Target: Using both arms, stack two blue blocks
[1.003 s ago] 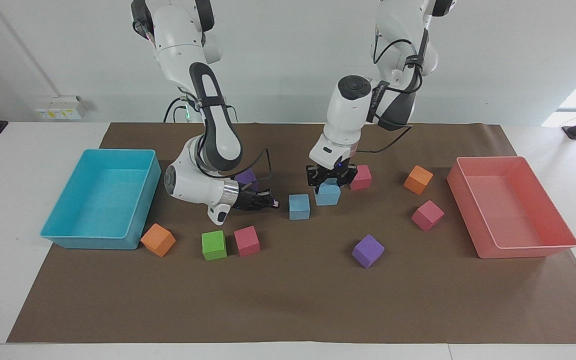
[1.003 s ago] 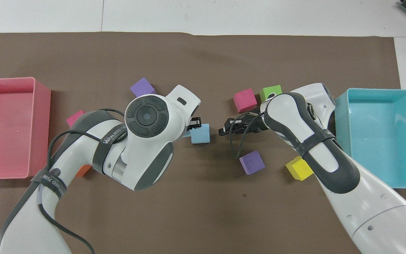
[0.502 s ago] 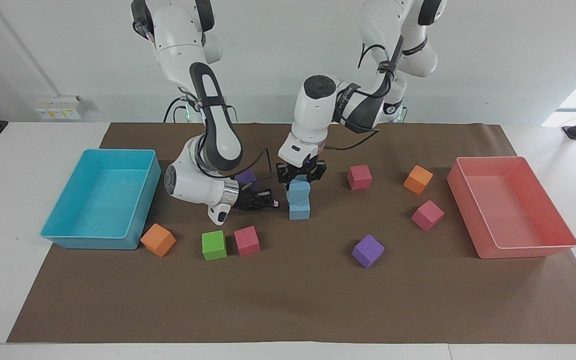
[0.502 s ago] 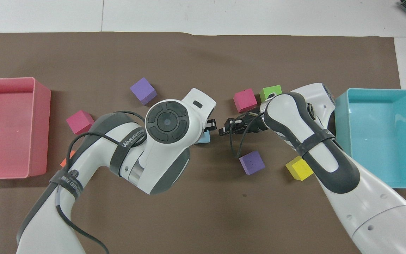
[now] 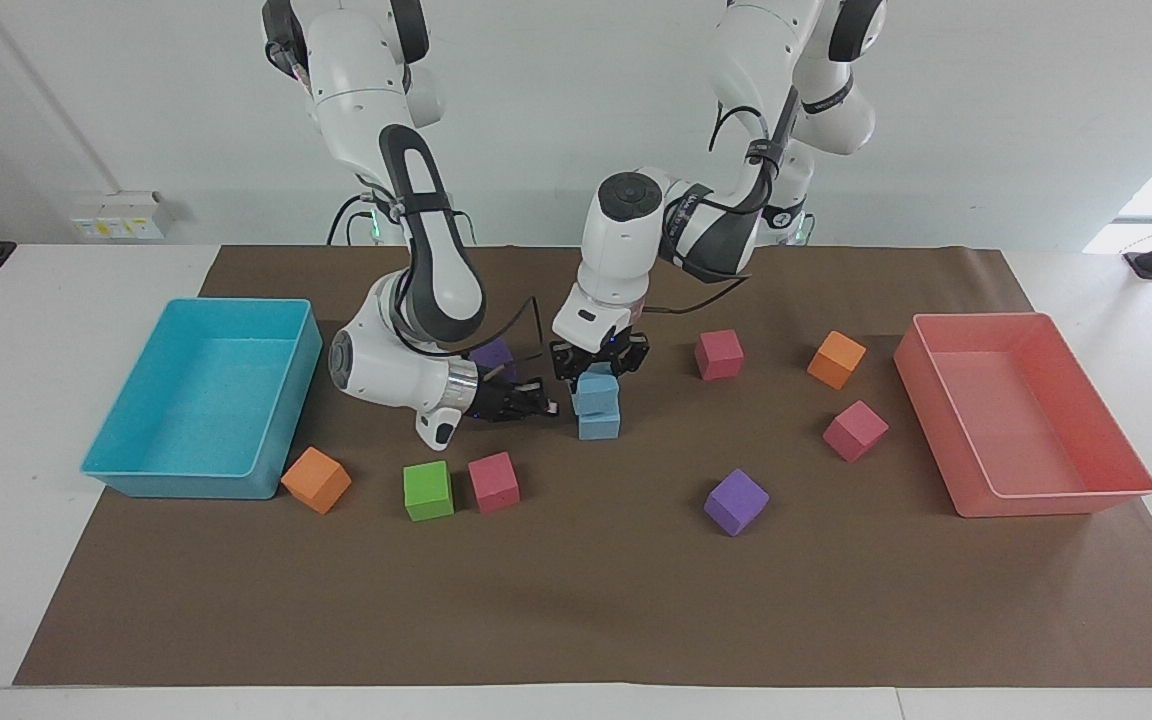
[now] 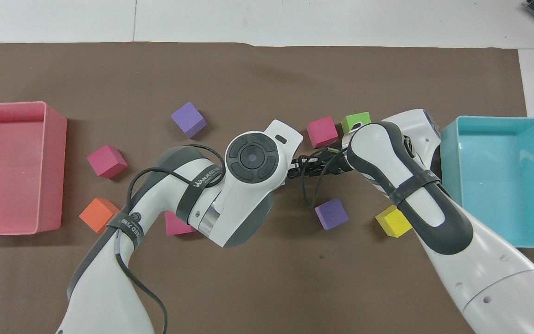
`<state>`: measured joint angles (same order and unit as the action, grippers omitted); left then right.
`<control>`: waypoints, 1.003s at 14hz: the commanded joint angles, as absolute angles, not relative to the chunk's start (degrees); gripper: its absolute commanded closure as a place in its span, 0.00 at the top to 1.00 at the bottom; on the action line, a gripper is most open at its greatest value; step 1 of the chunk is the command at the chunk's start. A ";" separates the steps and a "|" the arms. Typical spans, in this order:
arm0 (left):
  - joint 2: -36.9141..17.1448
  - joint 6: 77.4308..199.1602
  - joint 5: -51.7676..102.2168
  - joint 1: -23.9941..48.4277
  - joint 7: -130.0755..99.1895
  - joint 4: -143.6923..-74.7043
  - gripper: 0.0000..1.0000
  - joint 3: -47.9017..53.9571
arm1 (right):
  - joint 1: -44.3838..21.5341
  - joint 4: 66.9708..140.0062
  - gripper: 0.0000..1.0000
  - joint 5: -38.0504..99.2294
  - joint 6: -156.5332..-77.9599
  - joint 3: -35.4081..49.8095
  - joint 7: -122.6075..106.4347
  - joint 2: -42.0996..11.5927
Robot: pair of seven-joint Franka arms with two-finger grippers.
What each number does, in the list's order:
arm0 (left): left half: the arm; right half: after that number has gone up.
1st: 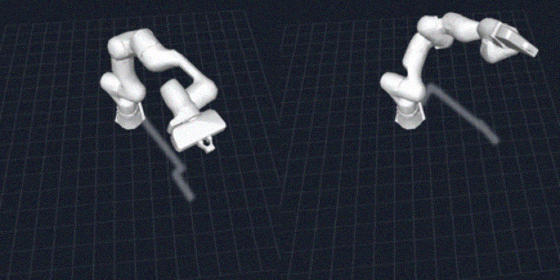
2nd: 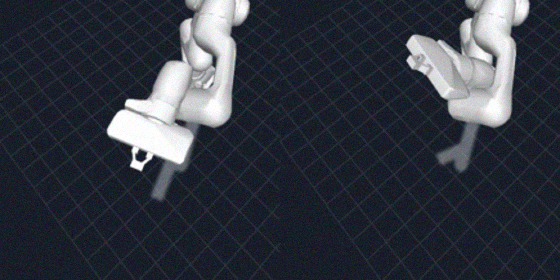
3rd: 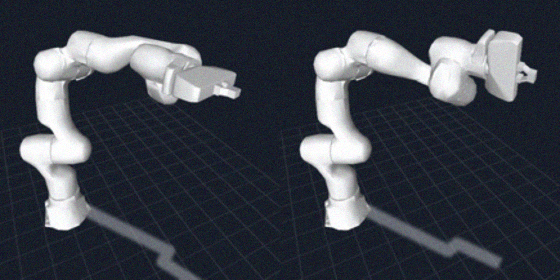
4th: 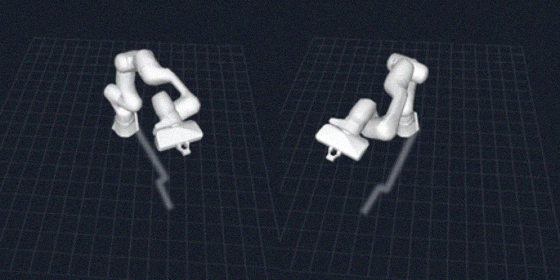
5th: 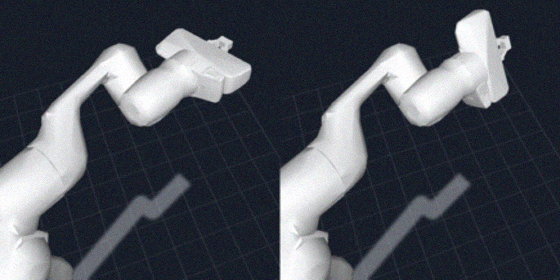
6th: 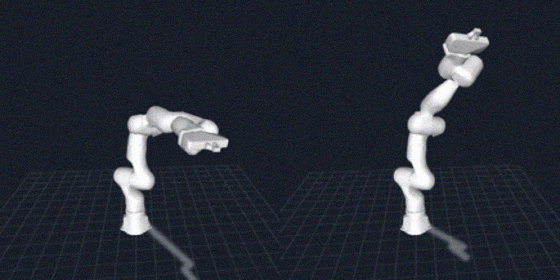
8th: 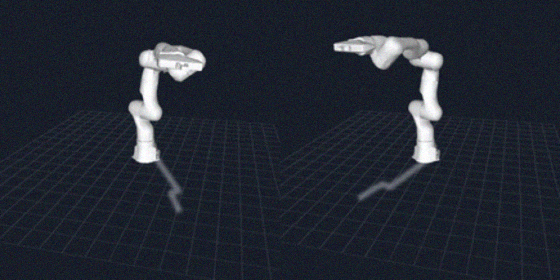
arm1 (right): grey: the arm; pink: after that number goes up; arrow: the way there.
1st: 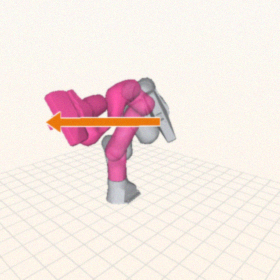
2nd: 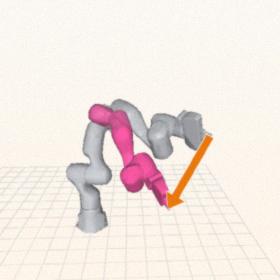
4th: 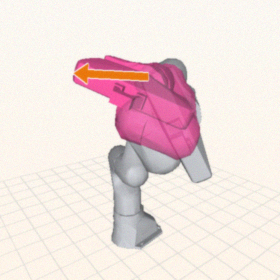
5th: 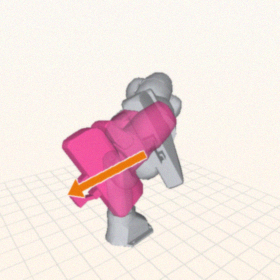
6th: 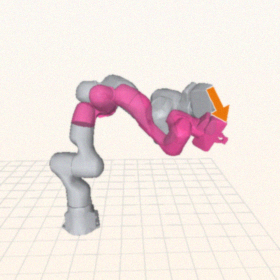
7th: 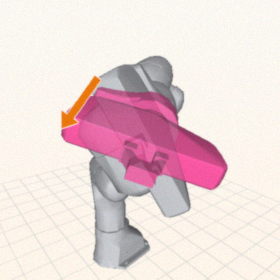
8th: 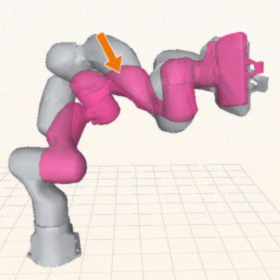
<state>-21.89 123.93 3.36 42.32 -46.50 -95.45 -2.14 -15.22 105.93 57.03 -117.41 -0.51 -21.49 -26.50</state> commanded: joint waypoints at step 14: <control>-22.41 123.49 -0.79 42.54 -44.31 -96.68 0.19 -2.29 | -14.94 106.35 0.00 55.55 -117.25 -0.26 -19.69 -25.66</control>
<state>-22.79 123.68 0.44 42.32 -45.56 -96.11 -2.07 -15.24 105.93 57.03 -117.41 -0.52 -21.49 -26.50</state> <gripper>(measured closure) 0.423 0.991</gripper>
